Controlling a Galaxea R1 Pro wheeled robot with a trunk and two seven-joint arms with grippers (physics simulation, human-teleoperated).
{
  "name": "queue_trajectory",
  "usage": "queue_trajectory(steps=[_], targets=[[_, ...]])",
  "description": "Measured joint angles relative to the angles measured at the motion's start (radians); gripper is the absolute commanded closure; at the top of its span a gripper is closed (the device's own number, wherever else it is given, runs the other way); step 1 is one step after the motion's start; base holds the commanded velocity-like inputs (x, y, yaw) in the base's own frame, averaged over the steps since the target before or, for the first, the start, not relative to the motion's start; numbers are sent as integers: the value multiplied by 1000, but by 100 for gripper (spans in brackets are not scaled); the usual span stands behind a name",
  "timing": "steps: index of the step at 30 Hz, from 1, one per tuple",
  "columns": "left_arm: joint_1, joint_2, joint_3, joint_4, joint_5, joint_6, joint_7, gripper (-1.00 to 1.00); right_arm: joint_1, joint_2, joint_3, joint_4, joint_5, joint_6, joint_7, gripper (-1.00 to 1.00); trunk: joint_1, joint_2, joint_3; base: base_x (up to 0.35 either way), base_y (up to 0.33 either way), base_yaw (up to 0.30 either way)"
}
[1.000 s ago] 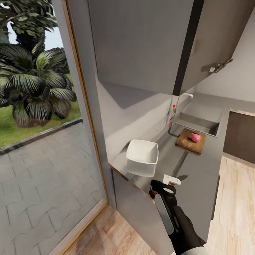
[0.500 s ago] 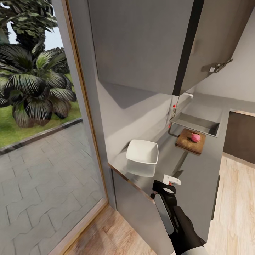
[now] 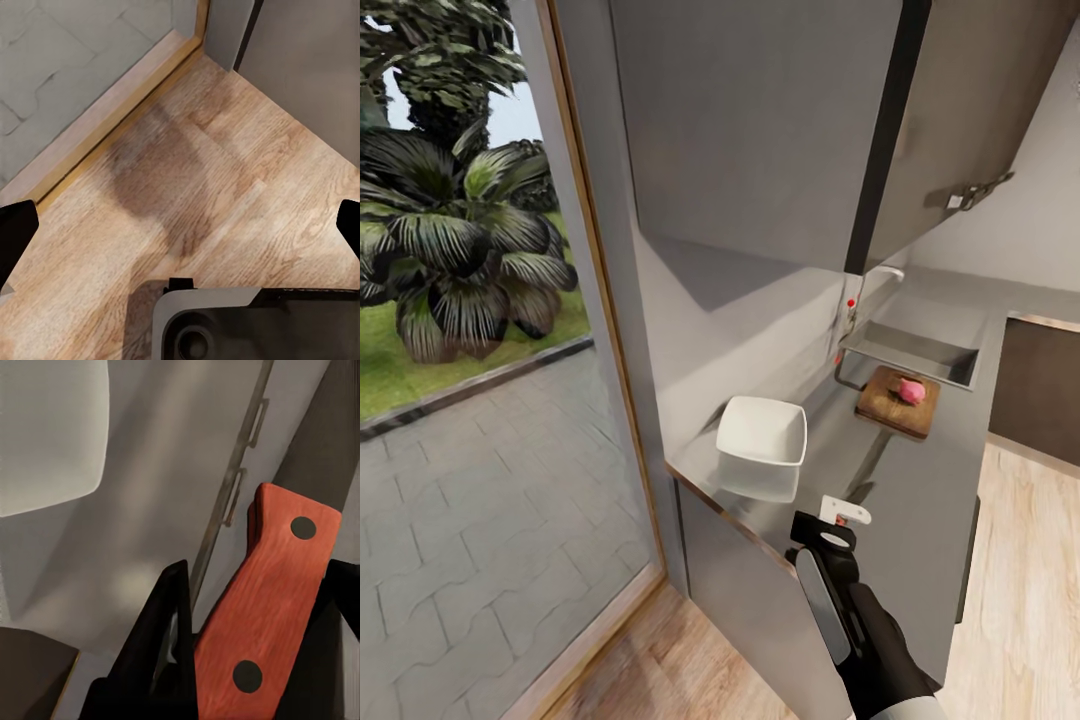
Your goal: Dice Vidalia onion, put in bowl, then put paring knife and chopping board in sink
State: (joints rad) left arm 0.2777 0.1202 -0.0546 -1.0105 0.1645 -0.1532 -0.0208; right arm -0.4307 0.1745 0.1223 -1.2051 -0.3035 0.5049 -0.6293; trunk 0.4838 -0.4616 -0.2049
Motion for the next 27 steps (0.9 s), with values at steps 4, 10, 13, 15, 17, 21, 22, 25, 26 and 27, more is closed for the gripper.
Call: queue_trajectory(steps=[4,10,13,15,17,21,22,25,26,27], targets=[[0,0,0,0,0,0,0,-100,0,0,-1,7,-5,1,-4,100,0,0,6,0,0,0],[0,0,0,-1,1,0,0,-100,0,0,0,7,-26,0,-5,100,0,0,16,0,0,0],[0,0,0,0,1,0,0,-100,0,0,1,7,-27,0,-5,100,0,0,21,-70,0,0],[0,0,0,0,1,0,0,-100,0,0,1,7,-27,0,-6,100,0,0,24,-159,-31,0],[0,0,0,0,1,0,0,-100,0,0,1,7,-27,0,-6,100,0,0,27,-224,-84,0],[0,0,0,0,1,0,0,-100,0,0,1,5,-27,1,-7,100,1,0,33,-276,-130,0],[0,0,0,0,1,0,0,-100,0,0,1,5,-27,1,-7,100,1,0,35,-282,-171,0],[0,0,0,1,1,0,0,-100,0,0,2,5,-27,1,-6,100,1,0,40,-264,-184,0],[0,0,0,1,1,0,0,-100,0,0,2,5,-27,1,-6,100,1,0,41,-194,-201,0],[0,0,0,1,1,0,0,-100,0,0,2,5,-28,1,-7,100,0,0,43,-103,-209,0]])
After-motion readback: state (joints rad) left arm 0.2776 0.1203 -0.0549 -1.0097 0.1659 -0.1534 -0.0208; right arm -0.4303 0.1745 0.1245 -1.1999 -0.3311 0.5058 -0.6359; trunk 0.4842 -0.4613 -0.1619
